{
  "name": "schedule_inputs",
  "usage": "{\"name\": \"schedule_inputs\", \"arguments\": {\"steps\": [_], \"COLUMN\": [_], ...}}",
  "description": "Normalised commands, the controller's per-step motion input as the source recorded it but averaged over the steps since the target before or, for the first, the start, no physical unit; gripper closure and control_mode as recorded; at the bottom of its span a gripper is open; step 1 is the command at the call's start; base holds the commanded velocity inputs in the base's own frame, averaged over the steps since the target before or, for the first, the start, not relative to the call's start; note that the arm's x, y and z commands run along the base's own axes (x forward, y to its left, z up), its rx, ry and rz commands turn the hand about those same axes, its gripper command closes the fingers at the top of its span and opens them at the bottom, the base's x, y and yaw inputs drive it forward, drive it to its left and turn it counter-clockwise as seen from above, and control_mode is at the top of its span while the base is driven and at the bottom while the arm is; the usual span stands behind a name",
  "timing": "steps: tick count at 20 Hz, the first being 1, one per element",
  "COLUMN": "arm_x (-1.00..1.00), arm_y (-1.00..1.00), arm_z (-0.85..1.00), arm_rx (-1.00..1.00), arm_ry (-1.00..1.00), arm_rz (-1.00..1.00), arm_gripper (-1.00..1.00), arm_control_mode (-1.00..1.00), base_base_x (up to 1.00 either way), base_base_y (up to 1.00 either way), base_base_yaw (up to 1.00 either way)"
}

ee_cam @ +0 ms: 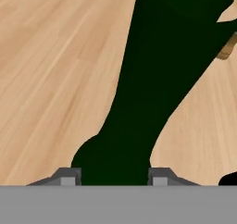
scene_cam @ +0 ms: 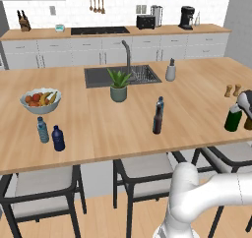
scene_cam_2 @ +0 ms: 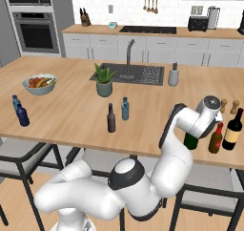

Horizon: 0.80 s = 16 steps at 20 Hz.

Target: Move the plastic bottles in the middle to the plastics group, and the glass bottles in the middle to the glass group.

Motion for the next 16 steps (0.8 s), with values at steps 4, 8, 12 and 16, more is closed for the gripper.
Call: {"name": "schedule_inputs", "arguments": {"steps": [4, 8, 12, 16], "arm_x": [0.0, 0.0, 0.0, -0.01], "arm_y": [0.0, 0.0, 0.0, 0.01], "arm_z": [0.0, 0.0, 0.0, 0.1], "arm_rx": [0.0, 0.0, 0.0, 0.0], "arm_ry": [0.0, 0.0, 0.0, 0.0], "arm_rz": [0.0, 0.0, 0.0, 0.0], "arm_gripper": [-1.0, -1.0, -1.0, -1.0], "arm_control_mode": [-1.0, -1.0, -1.0, -1.0], "base_base_x": [0.0, 0.0, 0.0, 0.0], "base_base_y": [0.0, 0.0, 0.0, 0.0], "base_base_yaw": [0.0, 0.0, 0.0, 0.0]}}
